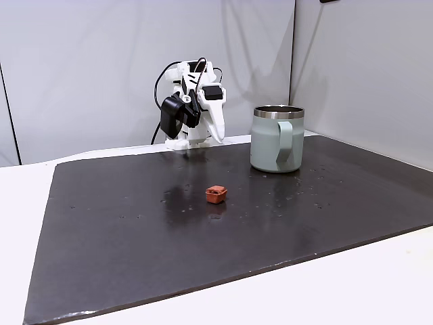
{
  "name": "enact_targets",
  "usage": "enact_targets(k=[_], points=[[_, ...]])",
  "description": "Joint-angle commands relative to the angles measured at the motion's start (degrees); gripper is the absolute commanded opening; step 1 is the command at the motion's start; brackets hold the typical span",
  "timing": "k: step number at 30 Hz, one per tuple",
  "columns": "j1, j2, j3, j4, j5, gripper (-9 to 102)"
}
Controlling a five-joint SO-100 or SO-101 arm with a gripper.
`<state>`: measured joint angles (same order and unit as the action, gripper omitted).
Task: Grasp a cube and put it in the cup.
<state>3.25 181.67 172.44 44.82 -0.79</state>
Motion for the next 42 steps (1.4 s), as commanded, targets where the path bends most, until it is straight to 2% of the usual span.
enact_targets(k=[1,25,37,42], points=[[-0.53,0.44,-0.35,-2.02,0.18,0],[1.49,0.44,-0.62,-2.02,-0.88,0],[8.26,-0.79,-17.75,10.81,-5.98,0],[10.28,-11.51,-28.74,11.87,-6.68,0]])
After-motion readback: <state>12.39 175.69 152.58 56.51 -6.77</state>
